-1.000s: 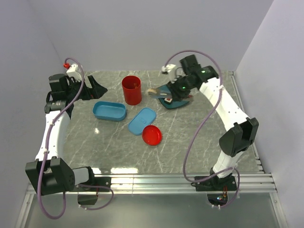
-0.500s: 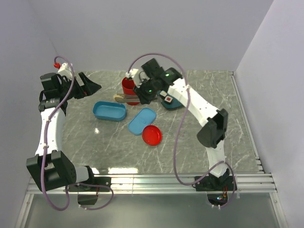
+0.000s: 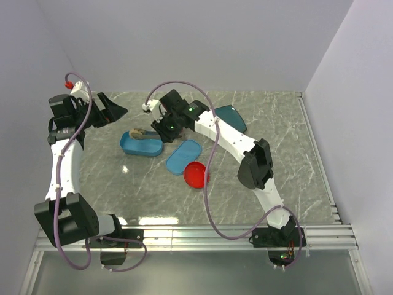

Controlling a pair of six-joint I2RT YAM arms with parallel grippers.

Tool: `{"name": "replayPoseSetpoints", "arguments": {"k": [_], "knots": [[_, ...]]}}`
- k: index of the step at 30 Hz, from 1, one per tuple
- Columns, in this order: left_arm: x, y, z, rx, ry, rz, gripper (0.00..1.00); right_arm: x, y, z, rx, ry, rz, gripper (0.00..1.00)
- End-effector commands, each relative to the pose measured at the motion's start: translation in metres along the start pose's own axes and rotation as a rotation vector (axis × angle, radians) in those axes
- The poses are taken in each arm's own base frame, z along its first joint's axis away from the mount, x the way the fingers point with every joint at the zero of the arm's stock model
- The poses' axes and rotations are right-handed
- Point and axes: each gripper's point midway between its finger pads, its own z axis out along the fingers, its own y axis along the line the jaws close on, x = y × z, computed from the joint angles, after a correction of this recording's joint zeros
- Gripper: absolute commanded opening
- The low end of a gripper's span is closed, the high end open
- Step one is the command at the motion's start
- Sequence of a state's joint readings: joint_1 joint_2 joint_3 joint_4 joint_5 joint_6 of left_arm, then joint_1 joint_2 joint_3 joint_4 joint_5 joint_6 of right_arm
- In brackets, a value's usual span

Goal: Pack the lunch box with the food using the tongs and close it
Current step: Place the food into the lunch box

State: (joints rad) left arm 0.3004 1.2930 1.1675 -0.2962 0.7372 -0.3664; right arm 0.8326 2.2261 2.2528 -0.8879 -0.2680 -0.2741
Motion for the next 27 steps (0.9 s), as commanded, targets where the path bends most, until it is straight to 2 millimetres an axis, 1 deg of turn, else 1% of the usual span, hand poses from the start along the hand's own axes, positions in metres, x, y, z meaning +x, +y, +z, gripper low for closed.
{"name": "replayPoseSetpoints", "arguments": {"k": [1, 3, 6, 10, 13, 20, 27], "knots": [[-0.020, -0.011, -0.003, 0.035, -0.047, 0.026, 0.99, -0.033, -0.004, 0.007, 0.042, -0.108, 0.004, 0.39], [-0.021, -0.009, -0.004, 0.031, -0.049, 0.022, 0.99, -0.032, -0.006, 0.015, 0.055, -0.104, 0.006, 0.39], [-0.020, -0.009, -0.004, 0.035, -0.049, 0.015, 0.99, -0.032, -0.006, 0.023, 0.060, -0.107, 0.007, 0.39], [-0.020, -0.008, -0.004, 0.032, -0.054, 0.013, 0.99, -0.034, -0.006, 0.028, 0.058, -0.117, 0.005, 0.40], [-0.020, -0.007, -0.004, 0.029, -0.054, 0.012, 1.00, -0.032, 0.000, 0.033, 0.048, -0.109, 0.001, 0.40], [-0.020, -0.006, -0.005, 0.026, -0.052, 0.012, 1.00, -0.024, 0.005, 0.045, 0.029, -0.088, 0.006, 0.42], [-0.021, -0.005, -0.005, 0.028, -0.055, 0.010, 0.99, -0.020, 0.004, 0.054, 0.029, -0.081, 0.010, 0.44]]}}
